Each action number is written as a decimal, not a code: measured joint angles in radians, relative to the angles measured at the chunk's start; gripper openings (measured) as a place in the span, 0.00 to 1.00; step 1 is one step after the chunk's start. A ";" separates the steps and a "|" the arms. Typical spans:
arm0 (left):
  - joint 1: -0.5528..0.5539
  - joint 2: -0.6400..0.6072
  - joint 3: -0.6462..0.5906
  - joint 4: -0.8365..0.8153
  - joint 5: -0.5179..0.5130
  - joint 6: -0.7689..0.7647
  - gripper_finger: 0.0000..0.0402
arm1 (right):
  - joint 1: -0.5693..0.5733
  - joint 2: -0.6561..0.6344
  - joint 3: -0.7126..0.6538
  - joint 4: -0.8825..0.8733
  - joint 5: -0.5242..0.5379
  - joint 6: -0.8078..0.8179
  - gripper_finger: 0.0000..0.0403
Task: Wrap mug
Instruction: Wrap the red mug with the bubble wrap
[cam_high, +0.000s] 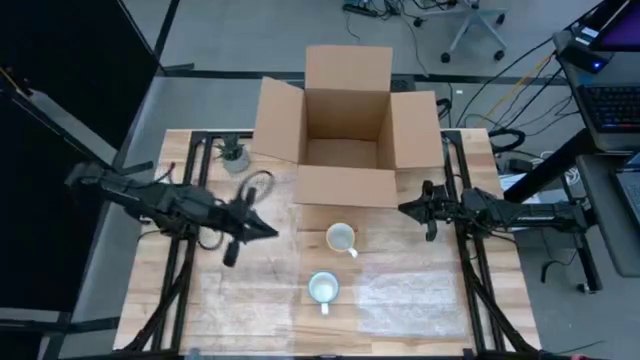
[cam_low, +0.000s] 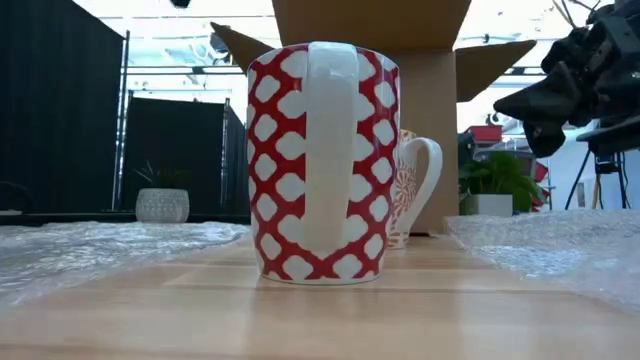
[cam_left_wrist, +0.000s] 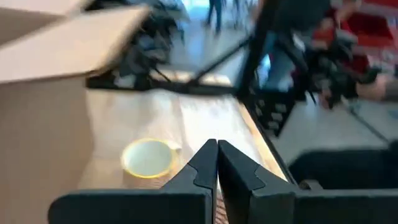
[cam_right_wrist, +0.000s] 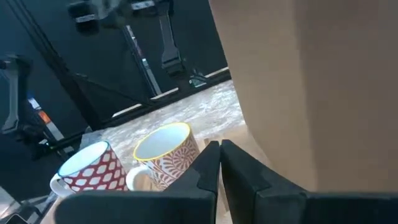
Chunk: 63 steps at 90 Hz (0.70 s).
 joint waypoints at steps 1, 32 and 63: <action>-0.007 0.016 0.019 -0.019 -0.007 -0.003 0.00 | 0.000 0.000 0.000 -0.001 0.000 0.000 0.00; -0.152 0.438 0.427 -0.268 -0.203 0.005 0.00 | 0.000 0.000 0.000 -0.012 0.000 0.000 0.00; -0.116 0.560 0.446 -0.197 -0.156 -0.101 0.01 | 0.000 0.001 0.000 -0.013 -0.005 -0.001 0.00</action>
